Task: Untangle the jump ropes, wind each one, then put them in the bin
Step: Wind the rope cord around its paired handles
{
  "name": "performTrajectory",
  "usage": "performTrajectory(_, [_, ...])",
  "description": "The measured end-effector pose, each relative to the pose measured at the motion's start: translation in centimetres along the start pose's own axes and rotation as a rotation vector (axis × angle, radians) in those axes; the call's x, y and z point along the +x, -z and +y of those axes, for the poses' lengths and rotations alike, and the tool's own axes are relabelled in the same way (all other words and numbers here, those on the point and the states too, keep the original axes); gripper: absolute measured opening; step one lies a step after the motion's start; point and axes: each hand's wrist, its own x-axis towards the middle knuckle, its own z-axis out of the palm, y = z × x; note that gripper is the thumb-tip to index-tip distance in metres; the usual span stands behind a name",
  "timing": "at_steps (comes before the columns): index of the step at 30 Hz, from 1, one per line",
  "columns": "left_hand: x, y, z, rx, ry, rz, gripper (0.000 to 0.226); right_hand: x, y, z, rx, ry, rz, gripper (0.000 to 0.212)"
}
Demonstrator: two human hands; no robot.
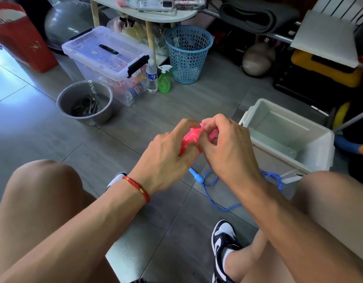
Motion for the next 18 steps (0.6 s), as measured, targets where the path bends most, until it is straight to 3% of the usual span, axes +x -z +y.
performTrajectory(5, [0.1, 0.4, -0.6, 0.11, -0.107, 0.026, 0.03, 0.0, 0.3, 0.2, 0.02, 0.077, -0.022, 0.009])
performTrajectory(12, [-0.1, 0.5, -1.2, 0.106, -0.074, 0.064, 0.015, -0.7, 0.6, 0.1, 0.049, 0.206, -0.121, 0.005])
performTrajectory(15, [-0.1, 0.8, -1.5, 0.118, -0.068, 0.085, 0.012, -0.7, 0.9, 0.3, 0.181, 0.127, -0.171, 0.003])
performTrajectory(18, [-0.1, 0.7, -1.3, 0.13, -0.087, 0.114, 0.011, -0.2, 1.4, 0.4, 0.241, 0.042, -0.185, 0.014])
